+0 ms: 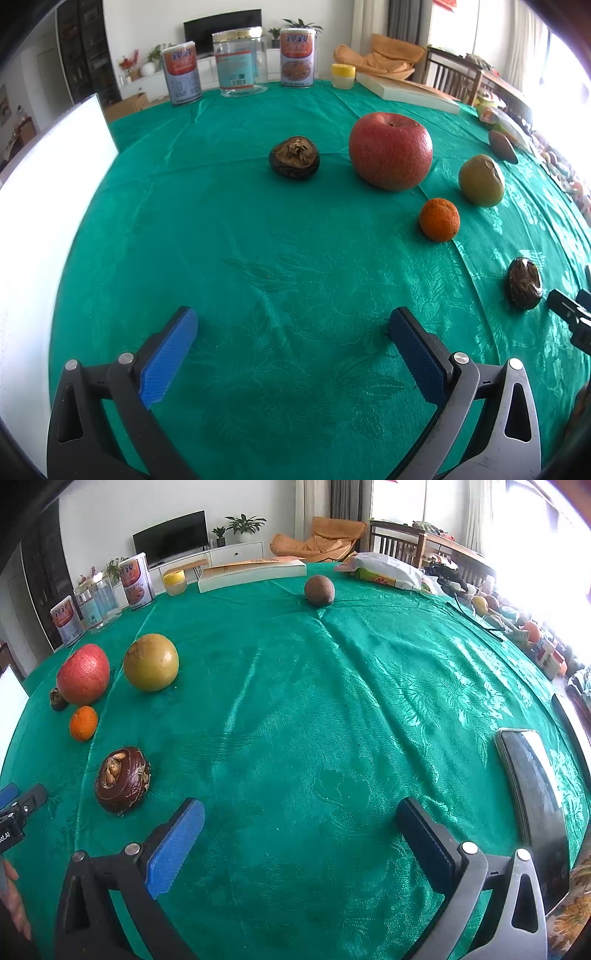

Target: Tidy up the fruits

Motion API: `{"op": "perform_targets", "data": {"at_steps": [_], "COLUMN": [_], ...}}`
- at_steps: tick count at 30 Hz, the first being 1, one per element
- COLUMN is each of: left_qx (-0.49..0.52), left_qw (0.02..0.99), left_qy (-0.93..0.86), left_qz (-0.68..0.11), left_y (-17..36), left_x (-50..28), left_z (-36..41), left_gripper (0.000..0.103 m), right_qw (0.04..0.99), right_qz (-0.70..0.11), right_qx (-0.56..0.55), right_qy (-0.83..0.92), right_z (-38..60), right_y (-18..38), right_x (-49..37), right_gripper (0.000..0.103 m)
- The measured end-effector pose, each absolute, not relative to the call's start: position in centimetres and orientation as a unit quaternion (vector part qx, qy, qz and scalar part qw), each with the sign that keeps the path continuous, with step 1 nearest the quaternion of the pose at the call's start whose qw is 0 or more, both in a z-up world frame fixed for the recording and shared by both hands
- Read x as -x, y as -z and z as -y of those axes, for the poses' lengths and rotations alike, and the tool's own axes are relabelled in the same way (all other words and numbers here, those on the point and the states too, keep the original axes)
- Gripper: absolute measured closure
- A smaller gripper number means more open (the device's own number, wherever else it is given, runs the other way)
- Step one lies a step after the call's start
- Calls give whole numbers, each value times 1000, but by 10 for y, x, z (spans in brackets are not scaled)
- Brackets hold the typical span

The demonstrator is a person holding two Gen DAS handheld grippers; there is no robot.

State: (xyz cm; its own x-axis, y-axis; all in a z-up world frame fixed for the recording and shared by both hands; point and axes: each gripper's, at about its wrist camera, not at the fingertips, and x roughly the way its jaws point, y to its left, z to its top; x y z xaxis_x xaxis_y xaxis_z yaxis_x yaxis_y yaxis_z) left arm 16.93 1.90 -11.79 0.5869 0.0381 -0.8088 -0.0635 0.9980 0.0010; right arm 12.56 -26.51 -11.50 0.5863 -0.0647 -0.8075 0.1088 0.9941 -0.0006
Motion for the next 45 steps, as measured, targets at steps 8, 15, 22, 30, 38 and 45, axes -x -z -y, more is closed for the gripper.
{"op": "perform_targets", "data": {"at_steps": [8,15,22,30,38,45], "left_qx": [18,-19,-19,-5,-11,0], "left_qw": [891,895,893,898,883,892], "left_qy": [-17,18,17,24,37,-7], "left_qz": [-454,-446,-450,-440,-468,-452], "left_y": [117,95,111,98,104,118], "left_x": [-172,-240,-287,-232,-151,-151], "left_z": [-20,-20,-32,-27,-15,-29], "left_gripper": [1,2,45,60,58,1], "right_qw": [890,890,891,891,891,893], "right_qz": [-452,-452,-451,-451,-451,-446], "right_qx": [-25,-25,-27,-27,-28,-39], "right_qy": [48,47,46,46,46,41], "right_z": [265,266,266,266,266,270], "right_y": [115,115,114,114,114,113], "right_x": [-125,-125,-125,-125,-125,-123], "right_gripper": [0,0,0,0,0,0]}}
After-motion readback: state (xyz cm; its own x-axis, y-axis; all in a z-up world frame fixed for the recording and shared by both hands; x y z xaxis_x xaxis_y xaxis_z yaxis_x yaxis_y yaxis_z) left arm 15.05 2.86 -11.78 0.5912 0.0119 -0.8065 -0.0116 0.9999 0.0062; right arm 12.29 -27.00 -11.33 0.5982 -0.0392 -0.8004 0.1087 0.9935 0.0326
